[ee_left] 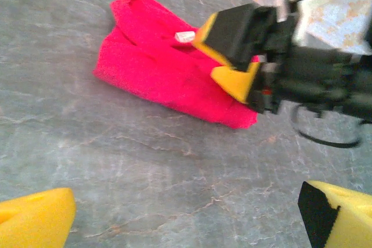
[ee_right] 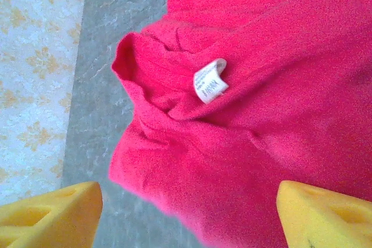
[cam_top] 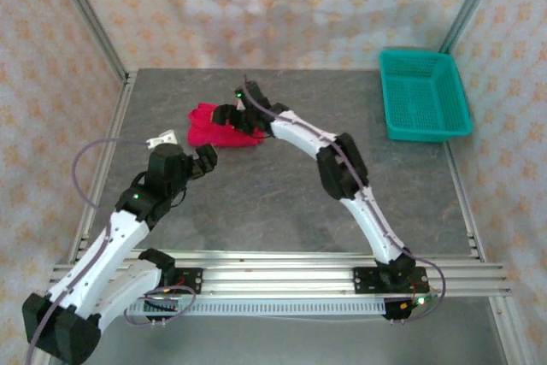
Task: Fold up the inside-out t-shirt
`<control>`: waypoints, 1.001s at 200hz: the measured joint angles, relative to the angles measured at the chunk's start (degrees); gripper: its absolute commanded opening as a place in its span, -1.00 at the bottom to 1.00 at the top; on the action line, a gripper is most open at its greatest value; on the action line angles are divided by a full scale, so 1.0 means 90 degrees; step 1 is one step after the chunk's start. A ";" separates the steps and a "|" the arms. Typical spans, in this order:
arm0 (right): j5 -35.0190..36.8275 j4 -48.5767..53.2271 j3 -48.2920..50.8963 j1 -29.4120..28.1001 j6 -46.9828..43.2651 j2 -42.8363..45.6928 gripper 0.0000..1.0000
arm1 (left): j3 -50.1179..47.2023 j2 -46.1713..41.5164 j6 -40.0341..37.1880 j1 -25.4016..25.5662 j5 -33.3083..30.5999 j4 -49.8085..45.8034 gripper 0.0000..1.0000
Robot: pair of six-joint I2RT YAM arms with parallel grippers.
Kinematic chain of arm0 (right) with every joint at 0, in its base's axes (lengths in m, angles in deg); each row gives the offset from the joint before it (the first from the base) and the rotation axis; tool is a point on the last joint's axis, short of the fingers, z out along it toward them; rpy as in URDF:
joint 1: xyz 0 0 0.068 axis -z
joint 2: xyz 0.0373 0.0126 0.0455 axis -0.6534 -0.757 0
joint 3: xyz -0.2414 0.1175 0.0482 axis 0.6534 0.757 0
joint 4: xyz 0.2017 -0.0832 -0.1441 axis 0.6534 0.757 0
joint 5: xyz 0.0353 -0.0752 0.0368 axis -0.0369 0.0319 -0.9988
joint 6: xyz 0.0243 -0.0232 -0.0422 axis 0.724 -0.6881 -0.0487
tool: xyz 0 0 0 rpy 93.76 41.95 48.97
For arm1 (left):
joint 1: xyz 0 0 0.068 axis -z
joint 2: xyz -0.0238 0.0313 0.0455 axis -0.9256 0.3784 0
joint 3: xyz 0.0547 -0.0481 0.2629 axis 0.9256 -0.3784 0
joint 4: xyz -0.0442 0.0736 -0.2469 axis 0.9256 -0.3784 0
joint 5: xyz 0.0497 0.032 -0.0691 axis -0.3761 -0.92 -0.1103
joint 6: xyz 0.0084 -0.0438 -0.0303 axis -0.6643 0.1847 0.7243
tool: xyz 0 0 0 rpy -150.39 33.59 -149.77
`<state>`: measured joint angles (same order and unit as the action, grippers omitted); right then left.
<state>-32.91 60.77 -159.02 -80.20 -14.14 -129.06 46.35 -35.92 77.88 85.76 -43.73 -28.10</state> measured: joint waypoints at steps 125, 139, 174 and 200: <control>0.1049 -0.0279 0.5003 0.1175 -0.0476 0.4153 0.60 | 0.3946 0.6176 -0.0362 -0.0301 0.1749 0.0840 0.86; 0.1088 -0.0228 0.5151 0.1195 -0.0568 0.4243 0.61 | 0.4364 0.6664 -0.0359 -0.0335 0.1909 0.0733 0.83; 0.1093 -0.0233 0.5285 0.1231 -0.0665 0.4374 0.61 | 0.4928 0.7725 -0.0287 -0.0763 0.2210 0.0255 0.79; 0.1088 -0.0228 0.5311 0.1231 -0.0763 0.4384 0.61 | 0.5508 0.7932 -0.0277 -0.1438 0.2147 -0.0364 0.71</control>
<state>-23.12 58.71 -111.22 -69.12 -21.01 -89.61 95.92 35.46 75.38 72.82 -24.41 -31.38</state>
